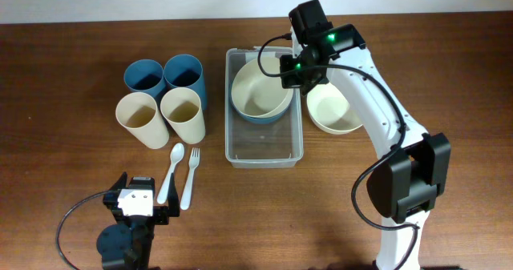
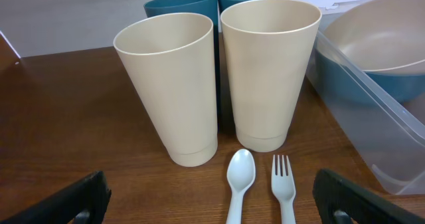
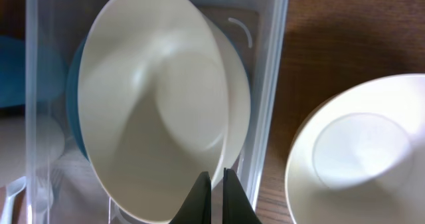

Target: Pack container

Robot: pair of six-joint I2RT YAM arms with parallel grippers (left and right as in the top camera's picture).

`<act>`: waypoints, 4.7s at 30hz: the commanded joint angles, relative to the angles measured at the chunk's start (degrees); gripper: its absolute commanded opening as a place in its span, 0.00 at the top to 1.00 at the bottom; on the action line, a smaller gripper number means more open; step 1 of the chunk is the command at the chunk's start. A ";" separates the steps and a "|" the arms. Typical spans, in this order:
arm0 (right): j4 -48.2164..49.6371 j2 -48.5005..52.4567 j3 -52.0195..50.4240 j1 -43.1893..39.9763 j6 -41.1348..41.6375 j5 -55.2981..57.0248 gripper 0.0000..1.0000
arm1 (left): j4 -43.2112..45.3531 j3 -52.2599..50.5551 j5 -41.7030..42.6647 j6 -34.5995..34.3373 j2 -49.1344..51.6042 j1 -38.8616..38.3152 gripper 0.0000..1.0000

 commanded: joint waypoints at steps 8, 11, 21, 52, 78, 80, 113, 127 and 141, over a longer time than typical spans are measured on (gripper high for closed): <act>-0.39 2.43 -0.24 0.15 -0.33 1.42 0.96 | 0.07 -0.33 0.61 0.72 -0.48 -0.22 0.00; -0.13 3.43 -0.26 0.15 -0.35 1.38 0.96 | 0.07 -0.33 0.61 0.74 -0.48 -0.22 0.00; -0.11 4.46 -0.37 0.26 -0.33 1.55 0.96 | 0.07 -0.33 0.61 0.72 -0.48 -0.22 0.00; -3.80 -0.92 3.91 -3.28 -0.09 2.86 0.86 | 0.07 -0.33 0.61 0.72 -0.48 -0.22 0.00; 2.08 2.69 -16.76 -23.58 5.05 2.16 0.32 | 0.07 -0.33 0.61 0.74 -0.48 -0.22 0.00; 3.98 2.69 -18.84 -23.61 5.33 2.16 0.32 | 0.07 -0.33 0.61 0.74 -0.48 -0.22 0.00; 7.41 -14.40 -23.54 -23.39 12.00 2.60 0.96 | 0.07 -0.33 0.61 0.74 -0.48 -0.22 0.00; 5.88 -18.23 -24.09 -22.38 11.93 4.00 0.80 | 0.07 -0.33 0.61 0.72 -0.48 -0.22 0.00; 9.16 -6.82 -28.48 -22.43 11.96 6.05 0.32 | 0.07 -0.33 0.61 0.72 -0.48 -0.22 0.01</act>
